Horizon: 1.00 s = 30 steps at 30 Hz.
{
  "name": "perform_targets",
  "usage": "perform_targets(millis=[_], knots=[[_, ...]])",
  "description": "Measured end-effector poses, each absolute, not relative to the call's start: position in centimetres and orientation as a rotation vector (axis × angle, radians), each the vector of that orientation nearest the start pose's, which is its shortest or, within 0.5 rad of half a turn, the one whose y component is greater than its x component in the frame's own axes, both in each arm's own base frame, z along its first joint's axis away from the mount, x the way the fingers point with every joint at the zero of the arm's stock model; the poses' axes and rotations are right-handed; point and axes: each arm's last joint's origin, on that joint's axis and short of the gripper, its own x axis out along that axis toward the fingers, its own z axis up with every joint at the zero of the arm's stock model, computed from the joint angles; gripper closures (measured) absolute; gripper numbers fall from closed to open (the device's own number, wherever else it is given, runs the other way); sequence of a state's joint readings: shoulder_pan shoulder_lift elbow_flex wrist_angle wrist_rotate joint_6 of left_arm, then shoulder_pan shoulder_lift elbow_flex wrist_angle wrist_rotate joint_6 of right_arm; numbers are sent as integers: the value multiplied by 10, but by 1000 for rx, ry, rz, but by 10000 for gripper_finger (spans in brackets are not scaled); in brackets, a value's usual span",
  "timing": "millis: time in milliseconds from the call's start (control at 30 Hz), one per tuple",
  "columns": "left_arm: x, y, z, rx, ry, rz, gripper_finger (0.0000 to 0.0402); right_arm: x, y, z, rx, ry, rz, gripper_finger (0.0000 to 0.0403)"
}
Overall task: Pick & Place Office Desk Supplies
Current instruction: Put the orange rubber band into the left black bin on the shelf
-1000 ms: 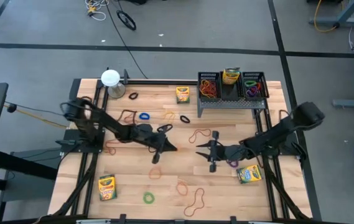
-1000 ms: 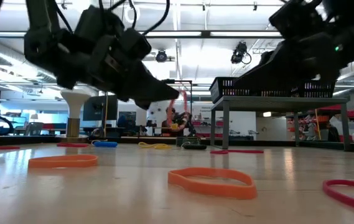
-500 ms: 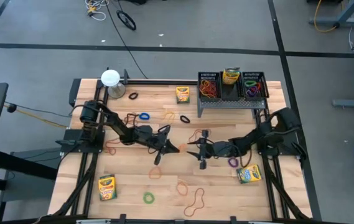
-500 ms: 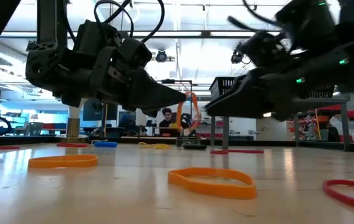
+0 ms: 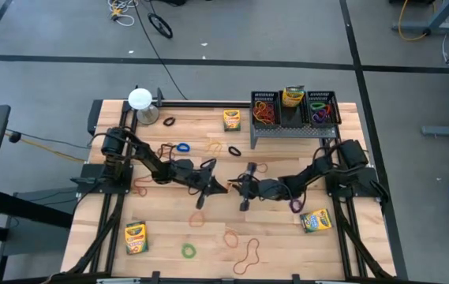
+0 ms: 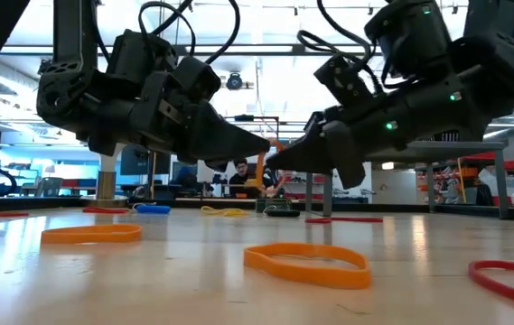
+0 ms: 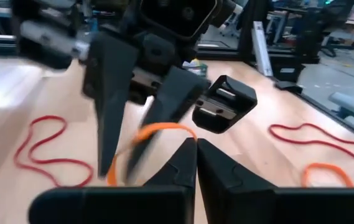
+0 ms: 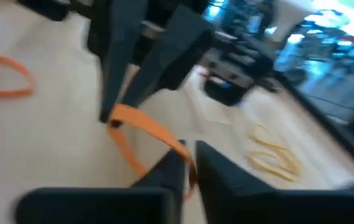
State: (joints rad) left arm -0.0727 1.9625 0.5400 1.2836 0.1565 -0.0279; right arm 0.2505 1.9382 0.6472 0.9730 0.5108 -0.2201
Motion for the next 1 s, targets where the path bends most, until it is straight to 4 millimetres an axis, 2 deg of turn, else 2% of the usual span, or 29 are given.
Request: perform_targets(millis=[67,233,333,467,633,733,833,900,1000], knots=[[309,-26,100,-35,149,-186,374,320,69,102,-366,330,-284,390],[292,-21,108,-27,142,-54,327,315,74,102,-423,373,-339,393],[273,-17,118,-23,122,30,299,312,73,113,-422,390,-364,397],[244,-12,123,-18,101,145,277,302,68,147,-440,385,-491,398],[223,-9,117,-18,108,177,272,285,54,221,-462,347,-634,399],[221,-9,115,-16,121,187,272,276,31,268,-468,357,-751,400],[222,-9,115,-15,122,192,272,271,-4,306,-436,402,-853,401],[224,-9,116,-16,121,192,272,270,-31,321,-384,462,-890,401],[225,-9,115,-12,134,192,271,268,-78,325,-235,568,-837,401]])
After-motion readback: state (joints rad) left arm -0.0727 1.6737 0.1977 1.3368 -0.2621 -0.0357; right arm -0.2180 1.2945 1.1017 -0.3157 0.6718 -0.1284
